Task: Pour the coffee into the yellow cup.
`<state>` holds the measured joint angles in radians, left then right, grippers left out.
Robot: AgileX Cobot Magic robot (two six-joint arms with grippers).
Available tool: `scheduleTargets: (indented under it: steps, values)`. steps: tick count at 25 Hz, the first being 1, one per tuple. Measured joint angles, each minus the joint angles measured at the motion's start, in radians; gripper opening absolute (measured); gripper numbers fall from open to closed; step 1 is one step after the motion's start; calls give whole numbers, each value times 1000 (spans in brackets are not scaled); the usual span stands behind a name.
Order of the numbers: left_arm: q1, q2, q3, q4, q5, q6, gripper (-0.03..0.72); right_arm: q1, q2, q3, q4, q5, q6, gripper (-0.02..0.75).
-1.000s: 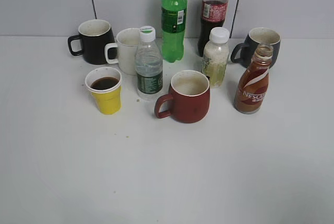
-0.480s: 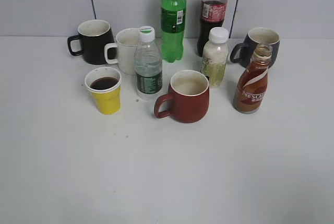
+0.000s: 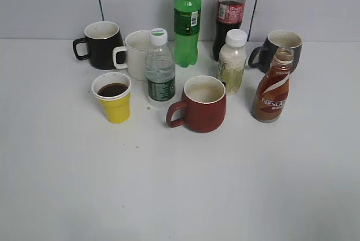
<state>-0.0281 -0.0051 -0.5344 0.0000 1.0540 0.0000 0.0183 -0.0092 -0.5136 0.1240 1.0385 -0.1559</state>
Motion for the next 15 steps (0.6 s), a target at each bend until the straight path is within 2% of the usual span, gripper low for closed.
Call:
scheduleTargets:
  steps: [15]
  values:
    - [1,-2,0,0,0,0,489,0,0,0,0,0,0,592]
